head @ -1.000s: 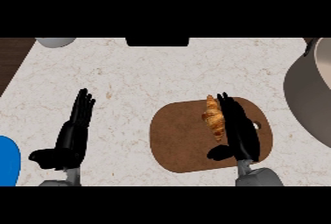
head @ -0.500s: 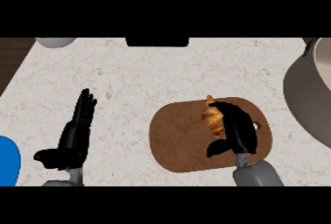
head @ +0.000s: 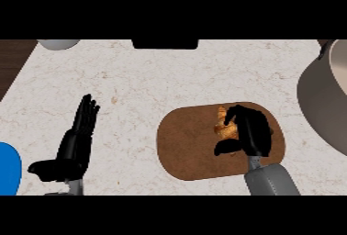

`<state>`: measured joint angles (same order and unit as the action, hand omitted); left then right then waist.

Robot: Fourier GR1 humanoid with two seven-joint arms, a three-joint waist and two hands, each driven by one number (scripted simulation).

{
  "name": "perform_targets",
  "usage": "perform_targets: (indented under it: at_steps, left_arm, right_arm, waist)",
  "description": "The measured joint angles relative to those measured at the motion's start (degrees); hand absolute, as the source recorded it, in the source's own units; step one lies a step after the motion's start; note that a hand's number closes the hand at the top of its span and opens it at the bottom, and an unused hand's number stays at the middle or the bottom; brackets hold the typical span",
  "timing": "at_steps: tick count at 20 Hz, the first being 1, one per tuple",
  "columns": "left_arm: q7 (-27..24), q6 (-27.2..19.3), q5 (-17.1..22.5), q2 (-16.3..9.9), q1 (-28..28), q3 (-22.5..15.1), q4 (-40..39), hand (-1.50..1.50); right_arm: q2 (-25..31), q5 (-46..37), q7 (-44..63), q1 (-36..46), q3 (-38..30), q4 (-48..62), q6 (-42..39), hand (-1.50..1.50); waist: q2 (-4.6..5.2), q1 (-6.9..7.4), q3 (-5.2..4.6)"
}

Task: Pick the croissant from the cutting board and place it in the pot

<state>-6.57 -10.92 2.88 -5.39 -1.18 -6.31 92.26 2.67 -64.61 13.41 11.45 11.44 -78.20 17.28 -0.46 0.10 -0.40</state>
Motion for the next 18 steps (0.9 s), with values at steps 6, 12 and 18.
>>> perform_targets:
  at_steps: [6,12,18]
  left_arm:
    - [-0.19,-0.02,-0.16,0.10,0.75,-0.16,0.62,0.00]
    - [-0.39,0.79,-0.47,0.18,2.20,-1.34,1.11,0.00]
    - [-0.24,2.10,-0.85,0.57,3.82,-3.31,0.87,0.00]
  right_arm:
    - [4.59,4.12,15.81,7.88,-18.18,7.37,-2.81,1.50]
    - [13.68,1.98,31.85,17.23,-30.21,16.31,-4.92,1.50]
    - [23.99,-6.80,43.19,27.89,-33.81,25.66,-5.34,1.50]
  waist:
    - [2.33,0.80,0.26]
    - [3.90,4.08,0.28]
    - [4.50,8.14,0.29]
